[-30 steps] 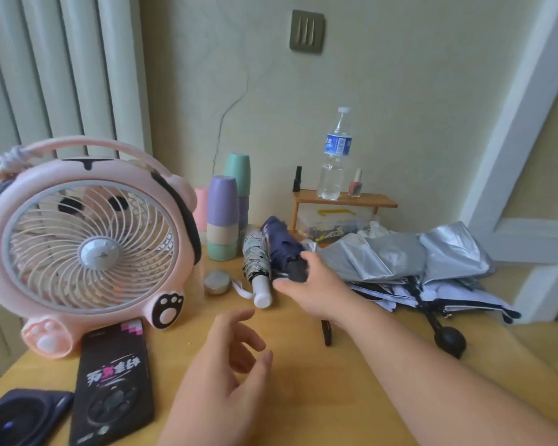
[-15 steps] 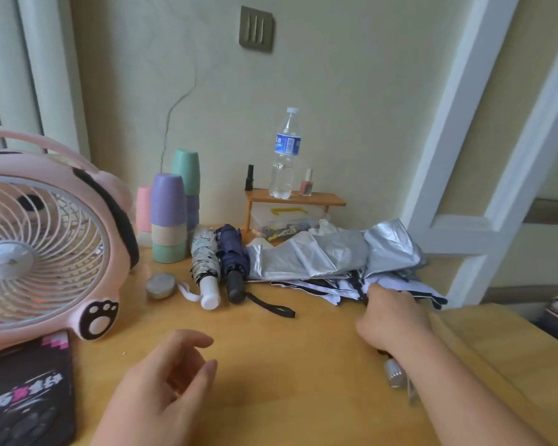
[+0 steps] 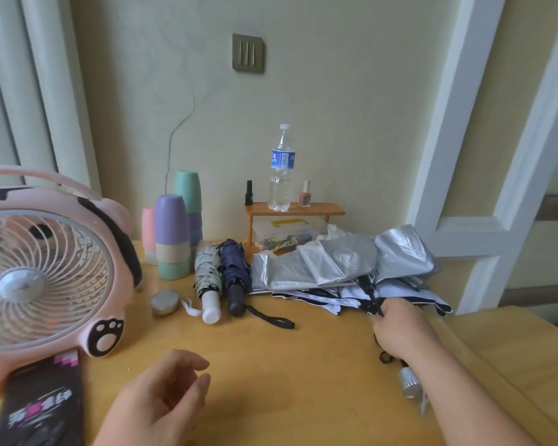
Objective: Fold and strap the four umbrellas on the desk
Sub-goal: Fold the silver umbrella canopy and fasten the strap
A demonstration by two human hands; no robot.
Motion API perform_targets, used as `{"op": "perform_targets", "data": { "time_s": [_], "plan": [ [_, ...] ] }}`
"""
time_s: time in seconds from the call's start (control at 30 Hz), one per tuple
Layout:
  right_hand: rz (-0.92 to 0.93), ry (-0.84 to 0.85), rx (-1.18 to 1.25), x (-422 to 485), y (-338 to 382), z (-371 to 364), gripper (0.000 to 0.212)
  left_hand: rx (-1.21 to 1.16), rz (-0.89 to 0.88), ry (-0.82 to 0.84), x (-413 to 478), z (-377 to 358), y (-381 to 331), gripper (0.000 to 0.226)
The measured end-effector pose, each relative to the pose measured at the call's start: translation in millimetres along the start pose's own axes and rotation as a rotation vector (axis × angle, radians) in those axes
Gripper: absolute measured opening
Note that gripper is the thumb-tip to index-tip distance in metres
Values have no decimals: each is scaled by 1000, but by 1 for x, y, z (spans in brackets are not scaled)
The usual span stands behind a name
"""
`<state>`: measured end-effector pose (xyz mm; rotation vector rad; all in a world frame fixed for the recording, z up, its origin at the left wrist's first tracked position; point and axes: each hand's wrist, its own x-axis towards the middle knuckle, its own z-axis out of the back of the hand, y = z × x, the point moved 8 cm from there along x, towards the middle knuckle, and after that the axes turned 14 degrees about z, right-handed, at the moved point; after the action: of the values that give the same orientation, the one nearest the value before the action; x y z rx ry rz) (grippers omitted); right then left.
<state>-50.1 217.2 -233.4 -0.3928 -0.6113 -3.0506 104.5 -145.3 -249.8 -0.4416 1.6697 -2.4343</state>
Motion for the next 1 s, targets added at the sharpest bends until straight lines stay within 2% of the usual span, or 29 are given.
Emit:
{"op": "perform_targets", "data": {
  "time_s": [0.03, 0.1, 0.2, 0.23, 0.33, 0.43, 0.53, 0.6, 0.67, 0.83, 0.9, 1.0],
  "plan": [
    [5, -24, 7, 0, 0, 4, 31, -9, 6, 3, -1, 0, -3, 14],
    [25, -76, 67, 0, 3, 13, 35, -21, 14, -5, -1, 2, -3, 26],
    [45, -154, 253, -2, 5, 30, 34, 7, 9, 3, 1, 1, 1, 19],
    [56, -185, 294, -3, 6, 38, 31, 24, 11, -4, 4, 1, 4, 24],
    [101, -278, 352, -13, 15, 66, 27, 55, 30, 13, 6, 0, 9, 33],
    [133, -409, 425, -22, 19, 100, 32, 61, 21, 35, 7, -1, 10, 35],
    [164, -431, 462, -21, 22, 122, 32, 49, 35, 21, 7, 1, 8, 30],
    [188, -362, 491, -18, 27, 125, 27, 36, 27, -14, 8, 3, -3, 23],
    [195, -247, 532, -14, 30, 119, 25, 87, -21, -82, 9, 8, -21, 27],
    [226, 111, 710, -26, 52, 115, 37, 294, -235, -121, 22, 22, -79, 35],
    [227, 294, 729, -33, 62, 115, 33, 397, -293, -97, 32, 29, -95, 55],
    [138, 478, 856, -45, 77, 111, 9, 541, -440, -40, 32, 23, -125, 80]
  ]
}}
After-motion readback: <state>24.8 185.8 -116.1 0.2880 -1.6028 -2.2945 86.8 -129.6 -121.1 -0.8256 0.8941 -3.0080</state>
